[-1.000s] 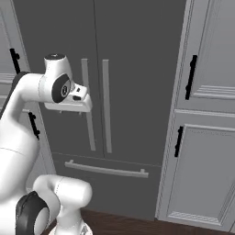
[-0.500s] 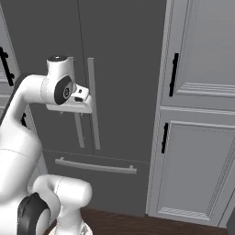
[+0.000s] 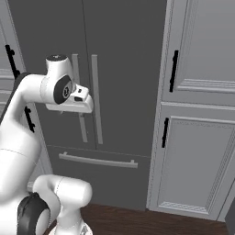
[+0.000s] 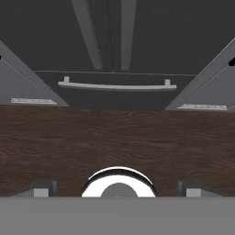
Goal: Grab a lemon wedge from the fridge and one ice cube from the ice bowl, and put them in the glass of lemonade.
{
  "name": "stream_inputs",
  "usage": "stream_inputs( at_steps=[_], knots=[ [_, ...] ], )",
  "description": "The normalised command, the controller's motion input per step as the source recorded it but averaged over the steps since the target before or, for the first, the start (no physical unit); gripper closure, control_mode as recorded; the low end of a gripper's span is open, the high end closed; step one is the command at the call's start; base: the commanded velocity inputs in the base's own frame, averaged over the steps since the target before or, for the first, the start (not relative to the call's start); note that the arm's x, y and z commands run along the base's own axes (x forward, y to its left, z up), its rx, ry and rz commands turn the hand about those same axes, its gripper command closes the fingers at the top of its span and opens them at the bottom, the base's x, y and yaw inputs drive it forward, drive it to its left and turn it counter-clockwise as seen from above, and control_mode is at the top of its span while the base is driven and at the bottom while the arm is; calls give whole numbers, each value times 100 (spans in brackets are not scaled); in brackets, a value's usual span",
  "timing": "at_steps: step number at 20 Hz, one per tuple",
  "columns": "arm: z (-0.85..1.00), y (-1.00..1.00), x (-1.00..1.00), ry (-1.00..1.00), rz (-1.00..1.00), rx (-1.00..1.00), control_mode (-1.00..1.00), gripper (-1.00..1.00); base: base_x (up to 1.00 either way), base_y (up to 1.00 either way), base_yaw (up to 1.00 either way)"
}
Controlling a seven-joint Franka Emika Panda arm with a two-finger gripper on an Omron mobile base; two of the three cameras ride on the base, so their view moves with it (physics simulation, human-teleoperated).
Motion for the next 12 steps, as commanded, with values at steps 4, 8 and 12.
stream_inputs(
  at_steps=[4, 8, 12],
  knots=[
    [7, 0, -30, -18, 0, 0, -100, -100, 0, 0, 0],
    [39, -3, -35, -44, 0, 4, -100, -100, 0, 0, 0],
    [23, -10, 44, -44, 0, 8, -100, -100, 0, 0, 0]
  ],
)
